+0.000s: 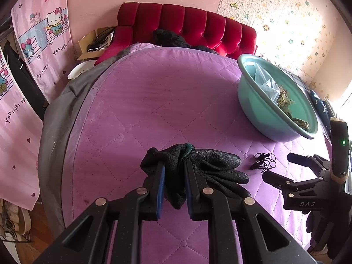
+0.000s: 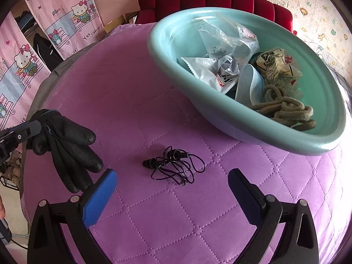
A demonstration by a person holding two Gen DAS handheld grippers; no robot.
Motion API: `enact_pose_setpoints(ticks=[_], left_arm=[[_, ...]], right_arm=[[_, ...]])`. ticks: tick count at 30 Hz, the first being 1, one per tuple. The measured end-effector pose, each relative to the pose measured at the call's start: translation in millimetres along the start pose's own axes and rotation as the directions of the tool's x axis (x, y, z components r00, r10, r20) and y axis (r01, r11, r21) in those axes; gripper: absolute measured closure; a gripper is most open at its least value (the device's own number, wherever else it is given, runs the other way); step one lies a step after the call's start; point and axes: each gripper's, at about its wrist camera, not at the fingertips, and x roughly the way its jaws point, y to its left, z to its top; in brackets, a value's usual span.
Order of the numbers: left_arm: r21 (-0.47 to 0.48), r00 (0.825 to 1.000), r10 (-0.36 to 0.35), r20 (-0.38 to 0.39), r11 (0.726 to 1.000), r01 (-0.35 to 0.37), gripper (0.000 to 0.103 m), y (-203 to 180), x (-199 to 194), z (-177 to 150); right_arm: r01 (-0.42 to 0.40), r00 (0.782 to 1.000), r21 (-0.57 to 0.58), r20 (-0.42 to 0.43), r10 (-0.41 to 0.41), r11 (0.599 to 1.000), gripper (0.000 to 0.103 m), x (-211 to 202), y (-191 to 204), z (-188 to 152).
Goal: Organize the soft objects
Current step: 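Grasp the black gloves with the left tool while the right tool grasps the black earphones, then carry the gloves and earphones over the teal basin with both tools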
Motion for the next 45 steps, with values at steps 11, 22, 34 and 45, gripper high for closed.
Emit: enact_pose_setpoints(ticks=[11, 22, 34, 45], left_arm=[[-0.014, 1.000, 0.002, -0.016, 1.000, -0.002, 0.086, 6.8, 5.9, -1.7], [0.000, 1.000, -0.006, -0.013, 1.000, 0.006, 0.085, -4.9, 4.2, -3.9], [0.022, 1.000, -0.011, 0.010, 1.000, 0.011, 0.086, -32.3, -18.2, -13.6], [0.046, 0.999, -0.025, 0.026, 0.999, 0.024, 0.085, -65.2, -38.5, -25.4]], right_arm=[[0.018, 0.998, -0.073, -0.055, -0.022, 0.997, 0.047, 27.1, 8.8, 1.8], [-0.014, 1.000, -0.049, -0.018, 0.014, 0.999, 0.100, 1.2, -1.2, -5.8], [-0.050, 0.999, -0.056, 0.002, 0.050, 0.997, 0.100, -38.8, -11.2, -31.4], [-0.049, 0.998, -0.054, 0.025, 0.051, 0.997, 0.100, -78.7, -34.0, -52.8]])
